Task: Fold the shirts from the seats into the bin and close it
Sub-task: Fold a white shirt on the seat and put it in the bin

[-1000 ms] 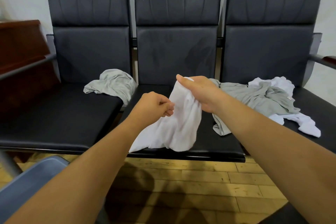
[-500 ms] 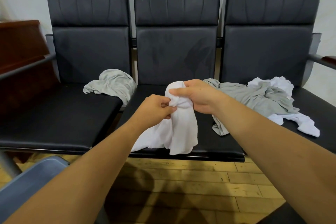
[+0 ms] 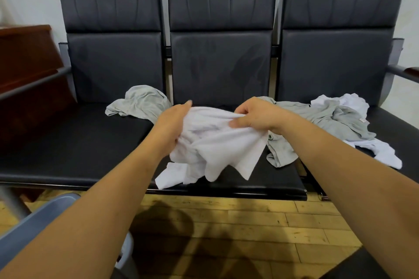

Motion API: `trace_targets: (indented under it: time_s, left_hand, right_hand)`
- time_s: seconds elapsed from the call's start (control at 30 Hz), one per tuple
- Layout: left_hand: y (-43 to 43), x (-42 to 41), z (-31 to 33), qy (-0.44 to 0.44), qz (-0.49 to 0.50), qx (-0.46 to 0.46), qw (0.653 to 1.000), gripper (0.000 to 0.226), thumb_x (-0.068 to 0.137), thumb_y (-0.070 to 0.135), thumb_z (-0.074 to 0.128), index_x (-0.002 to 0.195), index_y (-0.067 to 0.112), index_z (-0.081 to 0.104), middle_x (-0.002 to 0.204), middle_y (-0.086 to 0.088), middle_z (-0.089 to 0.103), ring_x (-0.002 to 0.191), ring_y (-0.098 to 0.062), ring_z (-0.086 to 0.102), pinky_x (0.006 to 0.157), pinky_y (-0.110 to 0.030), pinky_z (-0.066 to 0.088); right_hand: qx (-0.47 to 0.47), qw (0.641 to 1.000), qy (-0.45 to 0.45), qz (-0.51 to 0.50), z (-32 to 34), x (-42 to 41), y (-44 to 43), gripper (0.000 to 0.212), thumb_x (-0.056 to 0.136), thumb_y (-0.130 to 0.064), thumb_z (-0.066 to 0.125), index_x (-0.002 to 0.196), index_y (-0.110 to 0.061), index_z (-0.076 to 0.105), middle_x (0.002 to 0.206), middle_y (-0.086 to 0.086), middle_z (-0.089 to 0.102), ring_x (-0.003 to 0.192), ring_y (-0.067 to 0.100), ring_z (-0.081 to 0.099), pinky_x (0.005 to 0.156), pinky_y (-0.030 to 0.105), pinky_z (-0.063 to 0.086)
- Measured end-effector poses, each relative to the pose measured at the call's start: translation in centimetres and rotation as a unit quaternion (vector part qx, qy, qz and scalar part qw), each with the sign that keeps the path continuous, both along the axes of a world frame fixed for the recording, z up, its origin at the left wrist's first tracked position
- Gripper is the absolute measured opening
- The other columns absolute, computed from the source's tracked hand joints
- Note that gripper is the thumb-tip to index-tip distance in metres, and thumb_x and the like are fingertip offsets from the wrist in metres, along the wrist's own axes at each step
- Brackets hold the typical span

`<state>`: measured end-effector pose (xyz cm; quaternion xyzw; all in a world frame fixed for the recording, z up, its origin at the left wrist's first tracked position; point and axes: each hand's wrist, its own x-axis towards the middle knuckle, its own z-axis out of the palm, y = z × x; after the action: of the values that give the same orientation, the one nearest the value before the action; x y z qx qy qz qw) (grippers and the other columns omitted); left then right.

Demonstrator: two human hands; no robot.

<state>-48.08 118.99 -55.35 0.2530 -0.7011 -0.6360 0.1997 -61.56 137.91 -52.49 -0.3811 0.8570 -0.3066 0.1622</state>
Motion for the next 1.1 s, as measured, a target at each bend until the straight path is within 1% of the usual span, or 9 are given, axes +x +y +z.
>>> trace_targets:
  time_s: [0.13,0.2,0.3,0.47,0.57,0.7,0.87,1.0,1.1]
  left_hand:
    - [-1.5,1.4,0.3,-0.162,-0.165,-0.42,0.878,0.025,0.086,0.04,0.075,0.082,0.019,0.063,0.078,0.003,0.063,0.076,-0.017,0.061,0.063,-0.026,0.042]
    - [-2.5,1.9,-0.3,-0.173,-0.148,-0.355,0.907,0.023,0.09,0.034,0.072,0.077,0.016,0.065,0.075,0.0,0.065,0.075,-0.019,0.062,0.065,-0.026,0.044]
    - [-3.7,2.4,-1.6,-0.074,-0.146,-0.057,0.985,0.021,0.098,0.026,0.063,0.11,0.012,0.072,0.106,-0.008,0.075,0.102,-0.027,0.07,0.088,-0.036,0.055]
    - [-3.1,2.1,0.5,0.093,-0.07,0.188,0.975,0.034,0.099,0.03,0.061,0.129,0.014,0.063,0.121,-0.007,0.072,0.11,-0.023,0.07,0.09,-0.04,0.056]
    - [-1.9,1.9,1.7,0.069,-0.05,0.082,0.993,0.03,0.097,0.034,0.064,0.123,0.019,0.066,0.116,-0.004,0.074,0.106,-0.021,0.07,0.088,-0.038,0.055]
    - [-1.5,1.8,2.3,0.015,0.045,-0.325,0.944,0.022,0.1,0.018,0.052,0.104,0.014,0.073,0.098,-0.005,0.072,0.089,-0.021,0.065,0.077,-0.032,0.052]
    - [-2.1,1.7,1.9,0.056,-0.053,0.026,0.997,0.024,0.102,0.017,0.055,0.121,0.01,0.068,0.117,-0.011,0.073,0.11,-0.029,0.068,0.085,-0.038,0.056]
    - [-0.1,0.8,2.0,0.024,-0.16,-0.024,0.987,0.019,0.096,0.021,0.064,0.11,0.011,0.074,0.112,-0.014,0.074,0.109,-0.033,0.069,0.095,-0.046,0.055]
    - [0.5,0.6,1.8,0.029,-0.168,-0.045,0.984,0.021,0.092,0.036,0.07,0.098,0.016,0.074,0.105,-0.01,0.075,0.103,-0.031,0.07,0.092,-0.045,0.056]
  right_hand:
    - [-0.2,0.975,-0.061,-0.078,0.0,-0.4,0.4,0.013,0.095,-0.012,0.058,0.094,-0.009,0.07,0.086,0.0,0.064,0.079,0.013,0.058,0.067,0.023,0.045]
    - [-0.262,0.951,-0.134,-0.097,-0.3,-0.7,0.6,0.015,0.097,-0.012,0.054,0.097,-0.011,0.069,0.095,0.008,0.068,0.086,0.018,0.062,0.074,0.033,0.051]
    - [-0.274,0.94,-0.162,-0.125,-0.9,-1.1,0.7,0.016,0.097,-0.015,0.056,0.102,-0.011,0.071,0.1,0.01,0.07,0.092,0.022,0.064,0.082,0.039,0.053]
    - [-0.156,0.973,-0.161,-0.049,0.2,-1.3,1.7,0.021,0.091,-0.032,0.07,0.089,-0.011,0.073,0.079,0.004,0.067,0.076,0.018,0.062,0.066,0.029,0.049]
    - [0.029,0.985,-0.166,0.04,0.6,-0.7,2.1,0.017,0.09,-0.035,0.072,0.086,-0.019,0.076,0.079,-0.002,0.074,0.073,0.012,0.07,0.065,0.028,0.057]
    - [0.16,0.982,0.1,0.03,1.7,-1.4,2.3,0.018,0.087,-0.041,0.07,0.074,-0.029,0.076,0.078,-0.007,0.072,0.077,0.018,0.066,0.071,0.032,0.054]
    - [0.078,0.992,0.102,0.0,2.0,-1.5,2.1,0.029,0.076,-0.044,0.082,0.094,-0.021,0.078,0.109,-0.003,0.074,0.09,0.016,0.069,0.085,0.036,0.058]
    - [-0.07,0.98,-0.138,0.123,1.0,2.1,-0.6,0.073,0.077,-0.035,0.083,0.142,-0.028,0.049,0.126,-0.01,0.066,0.116,0.008,0.063,0.103,0.034,0.05]
    - [-0.093,0.982,-0.105,0.127,0.5,3.7,-2.4,0.038,0.084,-0.034,0.078,0.118,-0.019,0.068,0.107,-0.002,0.074,0.097,0.013,0.071,0.087,0.033,0.059]
